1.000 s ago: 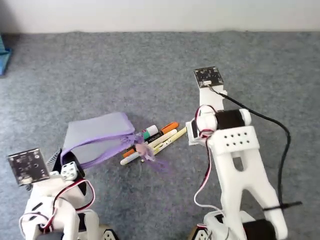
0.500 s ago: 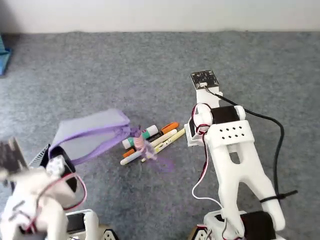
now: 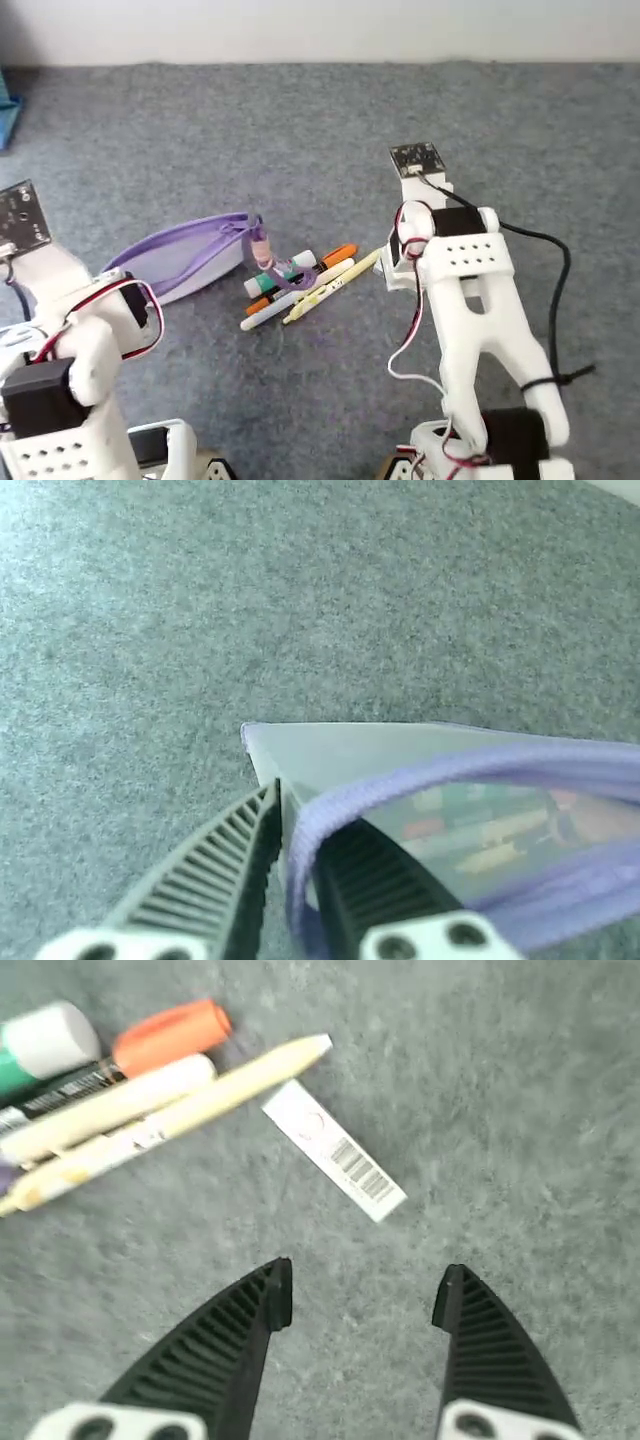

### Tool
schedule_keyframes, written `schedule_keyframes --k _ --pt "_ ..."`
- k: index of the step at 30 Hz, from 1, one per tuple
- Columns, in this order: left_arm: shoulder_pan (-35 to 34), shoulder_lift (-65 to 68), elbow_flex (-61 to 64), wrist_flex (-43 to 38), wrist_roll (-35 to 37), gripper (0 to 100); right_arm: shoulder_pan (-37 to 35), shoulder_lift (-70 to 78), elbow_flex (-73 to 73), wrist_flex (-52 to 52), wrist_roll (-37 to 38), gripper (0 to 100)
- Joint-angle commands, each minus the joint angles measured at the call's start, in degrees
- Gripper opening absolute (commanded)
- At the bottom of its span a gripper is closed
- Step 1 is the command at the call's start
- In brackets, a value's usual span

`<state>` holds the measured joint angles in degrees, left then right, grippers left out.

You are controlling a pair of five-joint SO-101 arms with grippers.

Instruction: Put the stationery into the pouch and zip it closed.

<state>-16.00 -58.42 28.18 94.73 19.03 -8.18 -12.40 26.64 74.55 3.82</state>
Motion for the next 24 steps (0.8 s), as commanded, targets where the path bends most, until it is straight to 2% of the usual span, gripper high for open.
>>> schedule_keyframes --k 1,12,17,24 --pt "-0.44 2.37 1.36 -1.23 0.79 1 -0.48 1.98 -4.04 -0.84 2.73 23.8" --pt "-0.44 2.37 1.27 -0.97 1.05 1 -1.71 20.18 -18.46 -0.22 12.57 23.8" --pt "-0.44 2.37 1.27 -0.88 4.48 1 -1.71 24.92 -20.75 1.36 17.14 23.8" --pt "-0.44 2.37 1.27 -0.88 4.48 1 -1.63 28.88 -20.75 -3.12 18.20 23.8"
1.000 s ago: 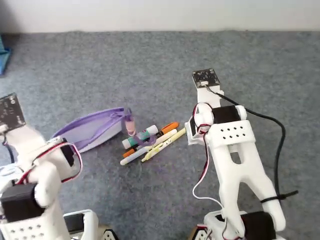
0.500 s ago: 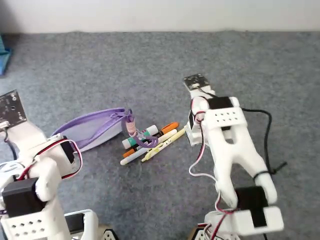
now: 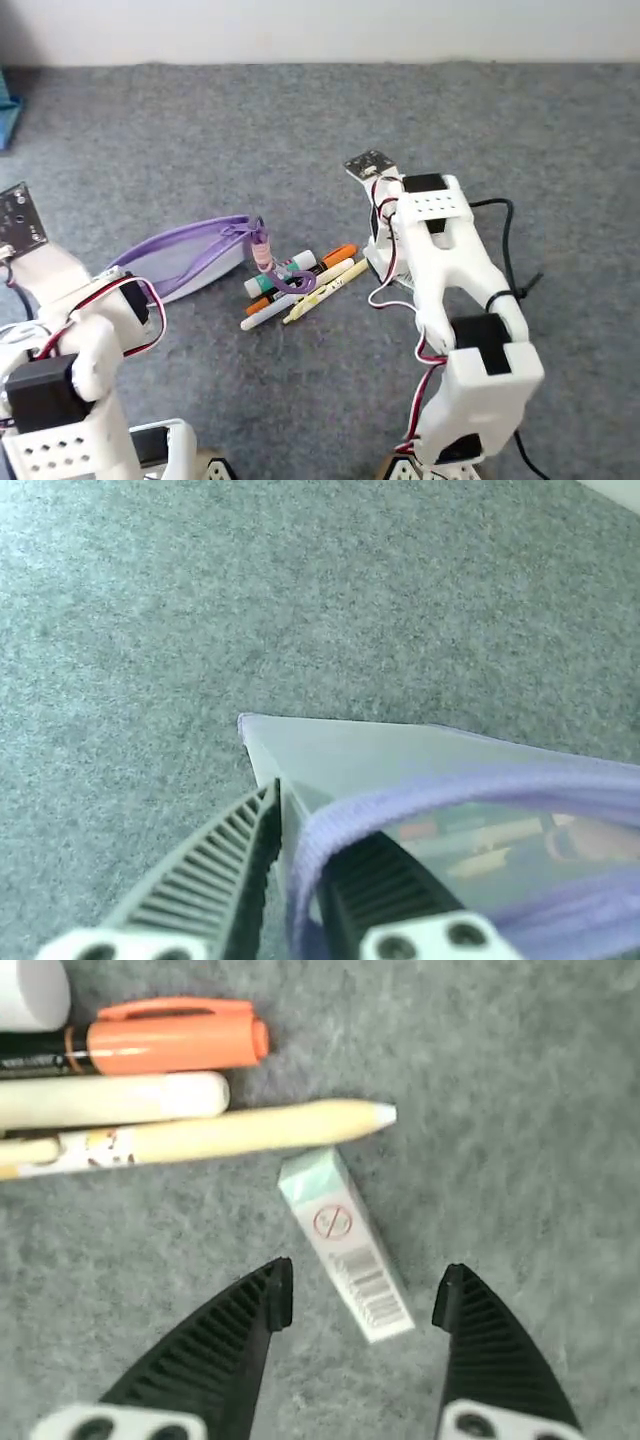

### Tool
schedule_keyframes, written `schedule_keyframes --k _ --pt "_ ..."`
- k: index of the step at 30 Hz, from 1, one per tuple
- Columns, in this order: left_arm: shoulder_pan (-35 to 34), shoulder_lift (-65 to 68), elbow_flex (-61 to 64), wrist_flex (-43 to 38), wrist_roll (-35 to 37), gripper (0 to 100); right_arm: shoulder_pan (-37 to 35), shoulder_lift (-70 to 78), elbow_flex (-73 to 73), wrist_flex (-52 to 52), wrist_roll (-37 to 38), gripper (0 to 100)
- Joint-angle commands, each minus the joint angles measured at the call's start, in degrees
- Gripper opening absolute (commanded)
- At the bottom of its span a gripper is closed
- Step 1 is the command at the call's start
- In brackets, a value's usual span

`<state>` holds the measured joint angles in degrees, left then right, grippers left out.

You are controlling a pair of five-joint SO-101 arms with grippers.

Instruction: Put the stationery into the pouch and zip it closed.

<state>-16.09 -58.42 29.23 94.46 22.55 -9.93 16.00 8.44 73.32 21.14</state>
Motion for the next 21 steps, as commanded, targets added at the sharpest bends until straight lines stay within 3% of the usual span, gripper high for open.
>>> schedule_keyframes --k 1,5,11,21 --pt "-0.35 2.37 0.22 -0.62 0.97 1 0.04 1.27 -2.55 -2.77 0.88 23.8" --pt "-0.35 2.37 0.22 -0.62 0.97 1 0.22 4.79 -2.55 -5.93 2.64 21.9" --pt "-0.35 2.37 0.22 -0.62 0.97 1 -0.04 6.46 -2.55 -7.96 7.12 0.2" --pt "-0.26 2.37 0.22 -0.62 0.97 1 -0.04 -8.92 -2.29 6.37 6.86 0.8"
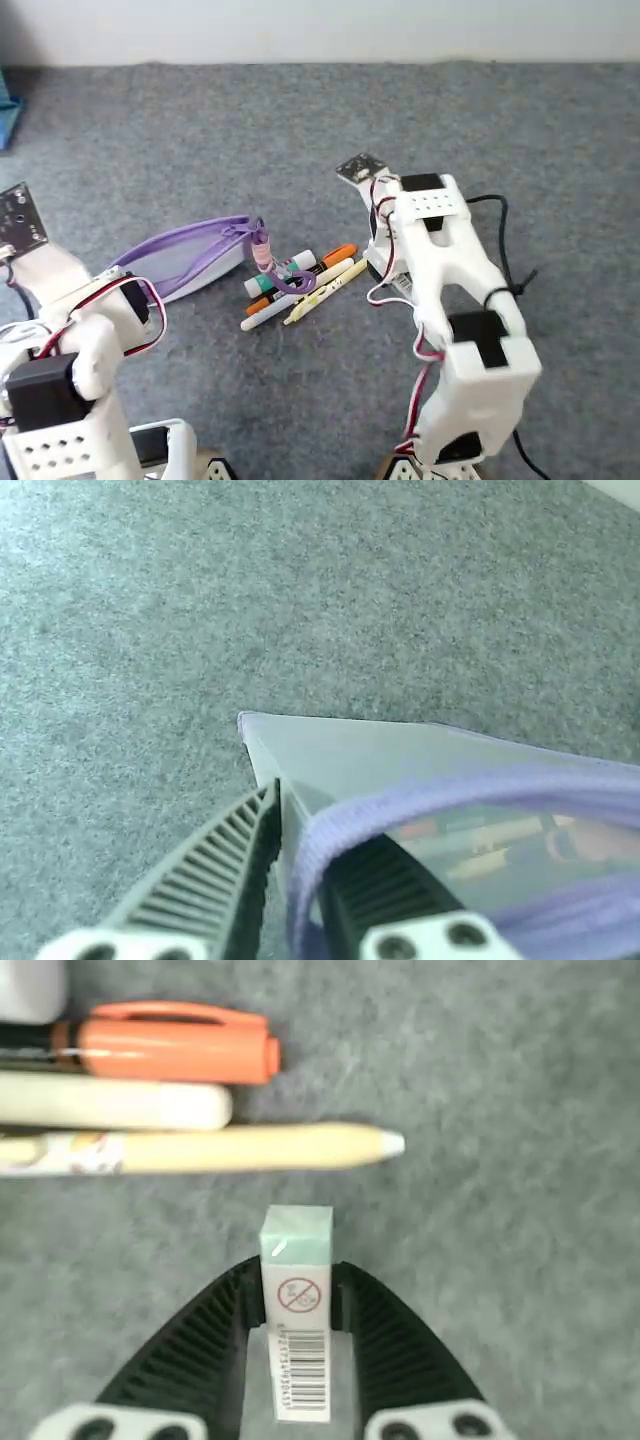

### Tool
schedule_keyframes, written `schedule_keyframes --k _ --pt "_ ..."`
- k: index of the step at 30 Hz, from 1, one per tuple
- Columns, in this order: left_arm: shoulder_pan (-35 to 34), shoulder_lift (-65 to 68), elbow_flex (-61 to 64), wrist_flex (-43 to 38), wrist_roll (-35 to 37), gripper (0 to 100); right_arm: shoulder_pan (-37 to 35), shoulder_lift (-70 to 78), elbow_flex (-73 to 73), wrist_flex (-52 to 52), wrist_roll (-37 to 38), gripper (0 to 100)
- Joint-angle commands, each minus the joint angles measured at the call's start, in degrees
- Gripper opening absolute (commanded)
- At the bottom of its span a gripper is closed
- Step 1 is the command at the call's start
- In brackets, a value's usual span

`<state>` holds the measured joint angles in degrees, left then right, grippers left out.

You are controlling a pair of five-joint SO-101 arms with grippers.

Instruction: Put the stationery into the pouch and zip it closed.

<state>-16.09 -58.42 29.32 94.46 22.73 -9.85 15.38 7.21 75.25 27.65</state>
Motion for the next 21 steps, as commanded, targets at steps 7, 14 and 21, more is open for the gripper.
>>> schedule_keyframes --k 7,14,21 --pt "-0.09 2.73 0.13 -0.70 0.79 1 -2.95 -23.43 -1.05 16.40 -5.54 0.8" --pt "0.00 2.81 0.13 -1.05 0.79 1 -13.93 -38.81 -1.14 20.44 -15.82 0.8" --pt "-0.09 2.81 0.13 -1.05 0.79 1 -29.49 -51.65 -1.23 9.36 -25.58 0.8"
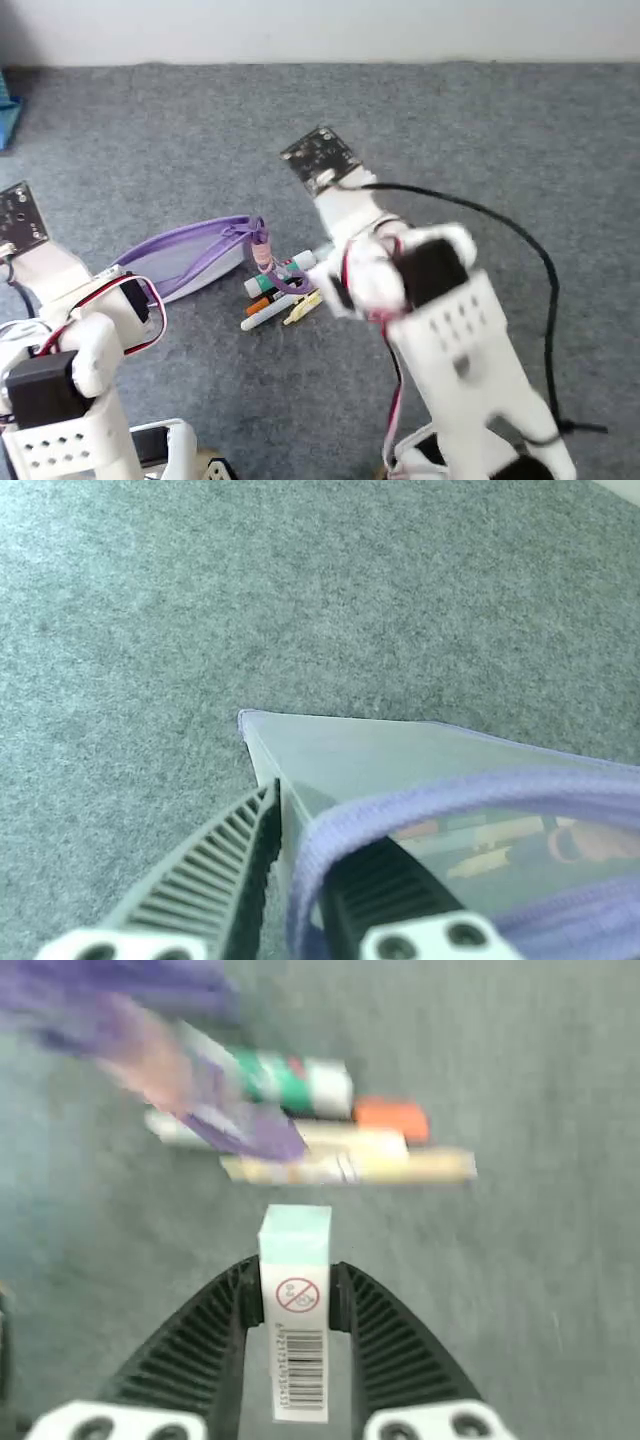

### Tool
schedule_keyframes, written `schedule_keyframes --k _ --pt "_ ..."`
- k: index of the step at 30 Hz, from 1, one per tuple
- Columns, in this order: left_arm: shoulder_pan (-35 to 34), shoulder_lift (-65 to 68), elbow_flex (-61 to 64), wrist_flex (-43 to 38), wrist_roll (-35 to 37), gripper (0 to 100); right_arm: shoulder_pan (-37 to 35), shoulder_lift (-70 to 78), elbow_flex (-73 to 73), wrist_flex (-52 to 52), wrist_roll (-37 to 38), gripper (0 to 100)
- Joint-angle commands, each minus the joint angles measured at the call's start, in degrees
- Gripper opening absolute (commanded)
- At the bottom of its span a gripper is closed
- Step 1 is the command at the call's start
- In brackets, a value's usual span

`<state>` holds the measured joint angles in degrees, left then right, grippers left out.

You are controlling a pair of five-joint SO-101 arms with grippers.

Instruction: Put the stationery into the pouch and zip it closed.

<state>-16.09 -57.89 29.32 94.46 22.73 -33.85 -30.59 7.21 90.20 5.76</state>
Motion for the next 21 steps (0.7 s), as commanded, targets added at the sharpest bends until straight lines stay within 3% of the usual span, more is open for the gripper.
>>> schedule_keyframes --k 1,12,21 --pt "-0.09 2.29 0.13 -1.05 0.88 1 -7.34 -6.81 -1.23 -7.87 -4.75 0.8" --pt "0.09 2.37 0.13 -1.05 3.16 1 -19.74 -7.52 -0.79 -35.30 -6.77 0.8" --pt "0.00 2.37 0.13 -1.05 3.16 1 -21.05 0.13 5.80 -49.63 -6.95 0.8"
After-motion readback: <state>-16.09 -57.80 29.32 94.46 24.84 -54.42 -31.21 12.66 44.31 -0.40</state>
